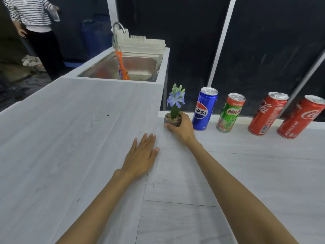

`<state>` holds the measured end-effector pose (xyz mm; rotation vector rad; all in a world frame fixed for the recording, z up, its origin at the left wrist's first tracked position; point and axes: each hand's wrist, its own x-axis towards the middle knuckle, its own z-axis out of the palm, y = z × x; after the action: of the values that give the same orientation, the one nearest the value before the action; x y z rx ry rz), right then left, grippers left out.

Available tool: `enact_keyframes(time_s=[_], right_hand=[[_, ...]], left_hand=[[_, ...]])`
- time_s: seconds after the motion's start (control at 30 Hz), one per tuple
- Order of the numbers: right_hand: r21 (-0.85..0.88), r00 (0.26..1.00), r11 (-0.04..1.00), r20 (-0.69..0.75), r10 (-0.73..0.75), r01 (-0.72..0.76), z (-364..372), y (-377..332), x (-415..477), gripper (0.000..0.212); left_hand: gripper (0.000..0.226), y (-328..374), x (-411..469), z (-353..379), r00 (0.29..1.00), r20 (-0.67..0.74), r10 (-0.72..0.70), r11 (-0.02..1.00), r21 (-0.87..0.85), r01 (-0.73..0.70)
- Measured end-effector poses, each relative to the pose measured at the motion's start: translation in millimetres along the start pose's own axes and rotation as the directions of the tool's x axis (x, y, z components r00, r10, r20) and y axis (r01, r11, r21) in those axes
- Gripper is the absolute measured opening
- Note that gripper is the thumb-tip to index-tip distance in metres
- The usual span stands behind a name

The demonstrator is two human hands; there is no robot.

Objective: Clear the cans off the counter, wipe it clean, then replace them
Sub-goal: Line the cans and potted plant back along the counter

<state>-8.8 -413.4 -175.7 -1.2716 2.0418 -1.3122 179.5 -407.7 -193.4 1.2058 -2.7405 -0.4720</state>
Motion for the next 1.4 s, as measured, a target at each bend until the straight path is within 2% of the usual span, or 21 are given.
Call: enact_keyframes(time_s=[0.2,0.33,0.43,0.67,0.8,0.97,1.1,1.27,1.33,1.4], right_hand=[[0.045,0.999,0.998,0.02,0.034,-0.035,5.0,-0.6,5.1,0.074],[0.086,0.996,0.993,0.049,0.077,-0.081,1.3,-2.8,0.9,0.097],[0.097,0.992,0.987,0.021,0.125,-0.127,-1.7,-6.1,-11.4,0.103],[0.041,0.977,0.976,0.012,0.212,-0.212,-8.2,-26.3,-85.5,0.081],[0.03,0.98,0.98,0.027,0.196,-0.197,-8.2,-46.9,-148.2,0.067],[-0.031,0.978,1.0,0.21,0.006,0.0,2.7,-70.5,-250.2,0.056],[-0.055,0.92,0.982,0.363,-0.149,0.181,16.1,-78.6,-320.9,0.053],[-0.068,0.852,0.926,0.422,-0.311,0.372,37.0,-82.7,-395.9,0.046],[-0.14,0.831,0.885,0.433,-0.349,0.444,49.5,-82.7,-415.1,0.046],[-0.297,0.828,0.815,0.442,-0.345,0.498,58.2,-79.7,-427.4,0.048]], left_hand=[[0.055,0.0,-0.5,-3.7,1.0,0.009,-0.018,1.0,-0.006,0.019],[0.055,1.7,-9.1,-8.0,0.999,0.021,-0.035,0.999,-0.018,0.035],[0.056,2.5,-23.8,-10.8,0.999,0.017,-0.037,0.999,-0.008,0.037],[0.055,6.5,-84.8,-16.1,0.999,-0.02,-0.025,0.998,-0.058,0.024],[0.054,7.4,-126.5,-18.7,0.999,-0.037,-0.038,0.994,-0.102,0.034],[0.054,6.0,-198.8,-15.5,0.986,-0.084,-0.147,0.975,-0.181,0.13],[0.053,0.1,-252.9,-13.7,0.963,-0.11,-0.247,0.958,-0.176,0.226],[0.051,3.9,-314.4,-6.5,0.939,-0.146,-0.313,0.941,-0.18,0.286],[0.05,6.4,-334.8,-2.2,0.939,-0.133,-0.317,0.942,-0.16,0.296],[0.049,10.4,-352.5,3.4,0.938,-0.119,-0.325,0.941,-0.139,0.308]])
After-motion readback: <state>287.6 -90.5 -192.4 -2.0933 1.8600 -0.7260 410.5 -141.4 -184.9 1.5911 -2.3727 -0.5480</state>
